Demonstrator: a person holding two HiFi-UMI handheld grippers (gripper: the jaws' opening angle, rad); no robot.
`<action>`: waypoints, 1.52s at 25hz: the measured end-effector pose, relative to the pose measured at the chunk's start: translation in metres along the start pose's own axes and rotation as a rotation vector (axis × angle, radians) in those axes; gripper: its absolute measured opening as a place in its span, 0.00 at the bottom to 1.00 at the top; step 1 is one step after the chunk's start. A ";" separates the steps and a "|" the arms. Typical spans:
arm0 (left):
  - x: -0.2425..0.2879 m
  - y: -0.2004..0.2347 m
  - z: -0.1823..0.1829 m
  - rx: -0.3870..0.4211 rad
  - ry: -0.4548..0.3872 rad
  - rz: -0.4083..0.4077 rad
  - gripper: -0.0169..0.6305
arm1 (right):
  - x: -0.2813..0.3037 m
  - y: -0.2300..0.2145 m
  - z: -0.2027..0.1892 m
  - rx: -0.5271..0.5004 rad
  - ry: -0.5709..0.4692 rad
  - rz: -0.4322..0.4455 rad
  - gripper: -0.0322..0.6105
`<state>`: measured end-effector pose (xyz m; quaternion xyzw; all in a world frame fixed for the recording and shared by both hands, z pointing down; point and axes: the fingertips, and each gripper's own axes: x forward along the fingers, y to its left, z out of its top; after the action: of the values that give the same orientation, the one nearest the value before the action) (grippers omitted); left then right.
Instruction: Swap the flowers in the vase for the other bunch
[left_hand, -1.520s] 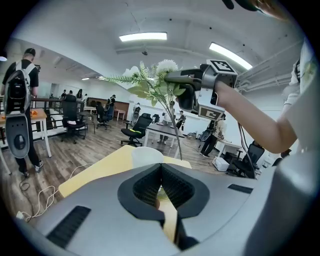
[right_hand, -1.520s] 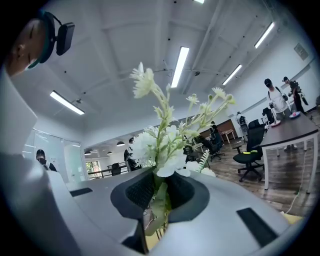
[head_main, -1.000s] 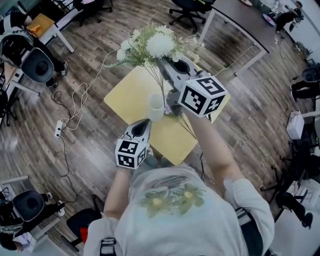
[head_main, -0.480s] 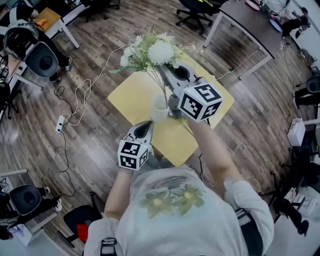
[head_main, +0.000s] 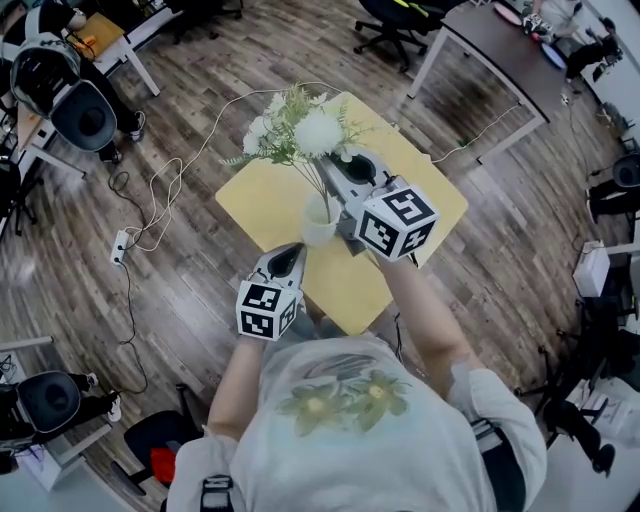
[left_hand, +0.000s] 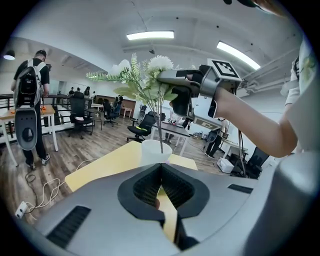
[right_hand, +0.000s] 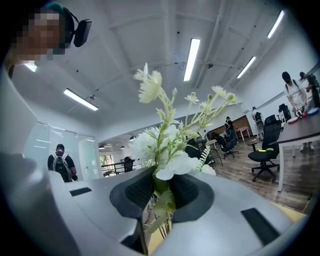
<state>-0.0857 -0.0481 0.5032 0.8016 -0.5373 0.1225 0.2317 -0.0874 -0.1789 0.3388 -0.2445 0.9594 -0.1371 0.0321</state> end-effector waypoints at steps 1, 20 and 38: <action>0.001 0.000 0.001 0.001 0.000 -0.001 0.05 | -0.001 -0.001 -0.003 0.003 0.010 -0.002 0.17; 0.010 -0.002 0.001 0.011 0.014 -0.001 0.05 | -0.017 -0.010 -0.066 0.051 0.153 -0.001 0.17; 0.018 -0.004 -0.006 0.013 0.033 -0.014 0.05 | -0.033 -0.016 -0.121 0.078 0.263 -0.004 0.17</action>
<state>-0.0750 -0.0584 0.5154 0.8048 -0.5270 0.1375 0.2359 -0.0667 -0.1463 0.4590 -0.2249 0.9487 -0.2054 -0.0848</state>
